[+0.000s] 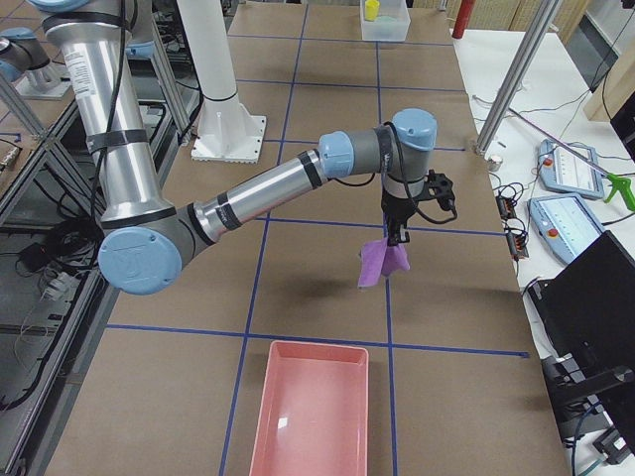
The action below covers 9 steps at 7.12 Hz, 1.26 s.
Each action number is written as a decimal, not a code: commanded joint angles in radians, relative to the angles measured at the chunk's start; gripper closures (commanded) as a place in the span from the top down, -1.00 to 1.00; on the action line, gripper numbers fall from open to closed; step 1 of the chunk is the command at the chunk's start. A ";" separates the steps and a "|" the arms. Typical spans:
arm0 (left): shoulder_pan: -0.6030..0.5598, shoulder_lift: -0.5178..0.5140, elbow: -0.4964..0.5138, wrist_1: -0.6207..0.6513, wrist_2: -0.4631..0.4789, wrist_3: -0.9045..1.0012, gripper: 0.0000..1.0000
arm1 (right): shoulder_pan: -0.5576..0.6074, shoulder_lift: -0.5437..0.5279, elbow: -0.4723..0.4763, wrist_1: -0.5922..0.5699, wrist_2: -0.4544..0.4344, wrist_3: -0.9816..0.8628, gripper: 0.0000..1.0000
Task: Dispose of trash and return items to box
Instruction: 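Carry the purple cloth to the pink bin and drop it in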
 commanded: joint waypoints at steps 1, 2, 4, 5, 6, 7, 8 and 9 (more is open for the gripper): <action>0.001 -0.001 -0.001 -0.002 -0.002 0.001 0.98 | 0.181 -0.023 -0.200 -0.029 -0.004 -0.414 -1.00; 0.001 -0.003 -0.003 -0.003 -0.002 0.001 0.98 | 0.185 -0.101 -0.239 0.003 -0.011 -0.454 -1.00; 0.003 -0.003 -0.006 -0.003 -0.002 0.003 0.98 | 0.183 -0.260 -0.238 0.170 -0.012 -0.400 -1.00; 0.003 -0.003 -0.006 -0.003 -0.002 0.003 0.98 | 0.182 -0.267 -0.259 0.174 -0.012 -0.389 -1.00; 0.003 -0.003 -0.006 -0.003 -0.002 0.003 0.98 | 0.171 -0.255 -0.271 0.174 -0.011 -0.349 -1.00; 0.003 -0.003 -0.006 -0.003 -0.002 0.006 0.98 | 0.153 -0.253 -0.273 0.188 -0.009 -0.279 -1.00; 0.003 -0.003 -0.004 -0.003 -0.002 0.007 0.98 | 0.147 -0.253 -0.309 0.258 -0.008 -0.233 -0.71; 0.003 -0.003 -0.004 -0.003 -0.002 0.007 0.98 | 0.143 -0.255 -0.345 0.317 -0.006 -0.228 0.16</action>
